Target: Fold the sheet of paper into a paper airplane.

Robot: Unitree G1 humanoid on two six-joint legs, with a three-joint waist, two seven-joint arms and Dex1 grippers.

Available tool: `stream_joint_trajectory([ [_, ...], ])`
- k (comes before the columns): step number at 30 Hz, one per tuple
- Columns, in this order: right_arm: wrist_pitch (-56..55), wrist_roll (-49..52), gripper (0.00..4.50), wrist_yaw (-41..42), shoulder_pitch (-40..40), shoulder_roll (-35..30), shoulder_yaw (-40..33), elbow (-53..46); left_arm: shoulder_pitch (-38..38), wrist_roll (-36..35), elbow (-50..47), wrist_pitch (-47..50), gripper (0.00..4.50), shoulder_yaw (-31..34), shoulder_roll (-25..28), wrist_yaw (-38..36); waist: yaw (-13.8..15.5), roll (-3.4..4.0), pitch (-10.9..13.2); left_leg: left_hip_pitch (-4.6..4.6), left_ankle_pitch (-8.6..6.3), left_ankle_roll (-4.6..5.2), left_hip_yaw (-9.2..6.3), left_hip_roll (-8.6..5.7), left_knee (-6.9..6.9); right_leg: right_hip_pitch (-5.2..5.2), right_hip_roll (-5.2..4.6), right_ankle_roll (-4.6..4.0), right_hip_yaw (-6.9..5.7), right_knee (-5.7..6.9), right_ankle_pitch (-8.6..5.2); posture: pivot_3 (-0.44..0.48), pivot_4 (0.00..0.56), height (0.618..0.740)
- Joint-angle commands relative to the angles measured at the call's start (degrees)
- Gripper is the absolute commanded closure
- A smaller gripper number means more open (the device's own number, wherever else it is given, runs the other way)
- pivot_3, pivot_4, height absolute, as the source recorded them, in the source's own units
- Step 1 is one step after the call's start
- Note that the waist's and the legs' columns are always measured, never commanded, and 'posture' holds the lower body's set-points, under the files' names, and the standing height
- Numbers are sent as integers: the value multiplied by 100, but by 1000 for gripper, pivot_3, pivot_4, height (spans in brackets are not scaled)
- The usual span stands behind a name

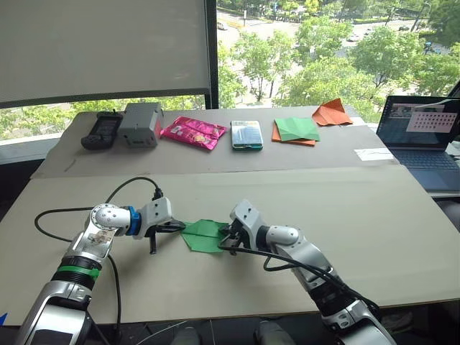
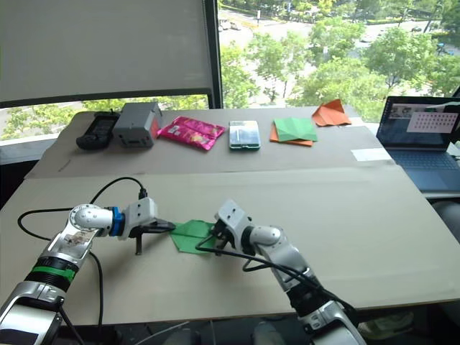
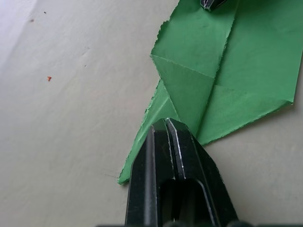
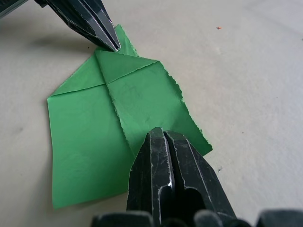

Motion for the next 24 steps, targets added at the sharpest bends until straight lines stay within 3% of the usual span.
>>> stream_joint_trajectory([
  [1, 259, -159, 4451, -96, 50, 1, 161, 277, 42, -397, -242, 640, 4500, 303, 112, -146, -9, -4, 0, 0, 0, 0, 0, 1, 0, -1, 1, 0, 0, 1, 0, 0, 150, 740],
  [9, 216, -183, 4451, -198, -69, 123, 188, 462, 144, -1618, -1322, 2263, 4500, 770, 439, -915, -122, -18, 13, 2, 0, 0, -2, 2, -7, -1, 1, 0, 0, 5, 0, 0, 150, 740],
  [15, 182, -233, 4451, -294, -103, 281, 261, 549, 27, -1427, -1398, 2180, 4500, 494, 234, -766, -147, -18, 12, 4, 0, 0, -4, 2, -10, -1, 2, -1, 0, 4, 0, 0, 150, 740],
  [24, 315, -310, 4451, -387, -90, 341, 352, 532, -83, -689, -718, 1200, 4500, -149, -216, -656, -165, -19, 10, 4, 0, 0, -4, 1, -13, -1, 2, 0, 0, 4, 2, 0, 150, 740],
])
